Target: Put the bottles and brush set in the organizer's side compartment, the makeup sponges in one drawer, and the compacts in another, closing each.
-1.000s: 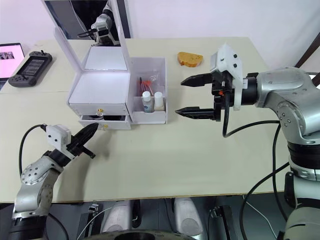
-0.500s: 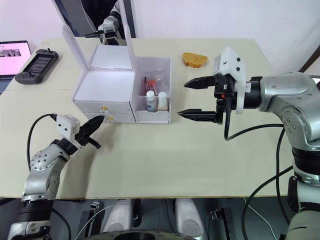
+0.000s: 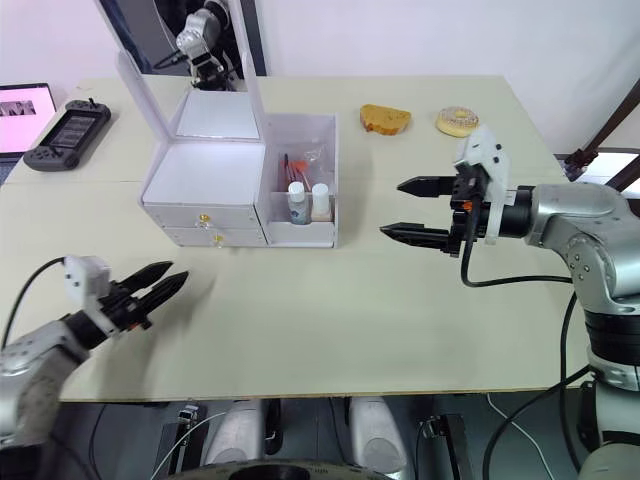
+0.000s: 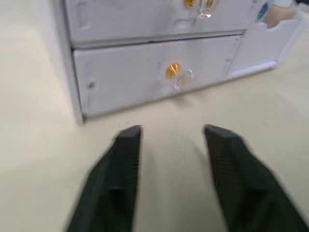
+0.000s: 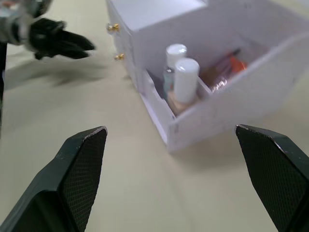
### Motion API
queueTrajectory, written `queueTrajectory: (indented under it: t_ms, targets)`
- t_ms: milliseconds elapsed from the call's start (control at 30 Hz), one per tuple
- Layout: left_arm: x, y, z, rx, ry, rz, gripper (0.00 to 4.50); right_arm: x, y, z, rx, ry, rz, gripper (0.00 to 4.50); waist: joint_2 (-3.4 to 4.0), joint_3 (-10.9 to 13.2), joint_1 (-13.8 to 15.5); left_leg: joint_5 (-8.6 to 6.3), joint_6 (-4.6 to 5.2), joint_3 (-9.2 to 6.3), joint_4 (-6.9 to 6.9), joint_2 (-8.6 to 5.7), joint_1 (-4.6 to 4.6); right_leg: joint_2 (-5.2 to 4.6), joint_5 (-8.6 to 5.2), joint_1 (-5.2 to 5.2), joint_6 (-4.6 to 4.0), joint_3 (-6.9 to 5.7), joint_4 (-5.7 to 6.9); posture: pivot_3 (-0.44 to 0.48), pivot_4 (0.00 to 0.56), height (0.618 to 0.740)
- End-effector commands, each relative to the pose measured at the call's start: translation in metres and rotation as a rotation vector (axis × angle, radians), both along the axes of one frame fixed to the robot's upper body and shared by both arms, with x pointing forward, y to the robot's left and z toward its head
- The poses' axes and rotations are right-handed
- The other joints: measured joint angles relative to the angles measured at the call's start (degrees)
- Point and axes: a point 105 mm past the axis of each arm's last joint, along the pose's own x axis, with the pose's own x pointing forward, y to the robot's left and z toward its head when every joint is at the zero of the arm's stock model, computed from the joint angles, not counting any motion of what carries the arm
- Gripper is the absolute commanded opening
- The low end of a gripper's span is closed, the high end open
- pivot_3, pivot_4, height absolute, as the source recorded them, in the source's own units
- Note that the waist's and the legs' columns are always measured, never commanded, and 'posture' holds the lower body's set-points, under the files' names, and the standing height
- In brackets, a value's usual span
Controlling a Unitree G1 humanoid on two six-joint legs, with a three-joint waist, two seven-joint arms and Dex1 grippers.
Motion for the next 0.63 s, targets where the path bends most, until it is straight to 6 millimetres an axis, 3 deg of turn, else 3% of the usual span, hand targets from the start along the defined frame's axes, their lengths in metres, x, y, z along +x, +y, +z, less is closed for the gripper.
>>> queueTrajectory:
  t_ms: [33, 67, 200, 333, 433, 633]
  targets:
    - [-0.009, 0.015, 0.023, 0.017, -0.022, -0.009, 3.94, 0.007, -0.018, 0.001, 0.071, -0.012, -0.07, 4.5, 0.0, 0.0, 0.1, 0.0, 0.0, 0.0, 0.02, 0.0, 0.03, -0.01, -0.01, 0.03, -0.01, 0.0, -0.01, 0.0, 0.15, 0.74]
    - [-0.011, 0.022, 0.026, 0.022, -0.012, 0.004, 4.45, 0.008, -0.024, -0.003, 0.072, -0.006, -0.089, 4.5, 0.0, 0.0, 0.2, 0.0, -0.01, 0.01, 0.03, -0.01, 0.04, -0.03, -0.01, 0.06, -0.02, 0.0, -0.04, 0.0, 0.15, 0.74]
    - [-0.016, 0.047, 0.03, 0.12, 0.051, 0.066, 4.45, 0.011, -0.05, -0.022, 0.068, 0.006, -0.167, 4.5, -0.01, 0.0, 0.1, 0.0, -0.01, 0.06, 0.01, -0.04, -0.04, -0.09, -0.01, 0.04, -0.02, 0.01, -0.18, 0.0, 0.15, 0.74]
    - [-0.01, 0.08, 0.05, 0.155, -0.003, 0.217, 4.45, 0.009, -0.077, -0.04, 0.092, 0.001, -0.259, 4.5, 0.0, 0.0, 0.2, 0.0, -0.01, 0.09, -0.08, -0.03, -0.07, -0.07, -0.03, -0.01, 0.01, 0.01, -0.19, 0.0, 0.15, 0.74]
    - [-0.006, 0.1, 0.047, 0.328, 0.032, 0.308, 4.45, 0.008, -0.095, -0.054, 0.081, -0.033, -0.345, 4.5, 0.0, 0.0, 0.1, 0.0, -0.01, 0.08, -0.05, -0.03, -0.02, -0.04, -0.02, 0.0, 0.01, 0.01, -0.11, 0.0, 0.15, 0.74]
    - [-0.001, 0.095, 0.048, 0.323, 0.05, 0.24, 4.45, 0.01, -0.104, -0.066, 0.022, -0.15, -0.428, 4.5, 0.02, 0.0, -0.5, 0.0, -0.02, 0.1, -0.08, -0.03, 0.03, -0.03, -0.02, 0.02, 0.01, 0.03, -0.12, 0.0, 0.15, 0.74]
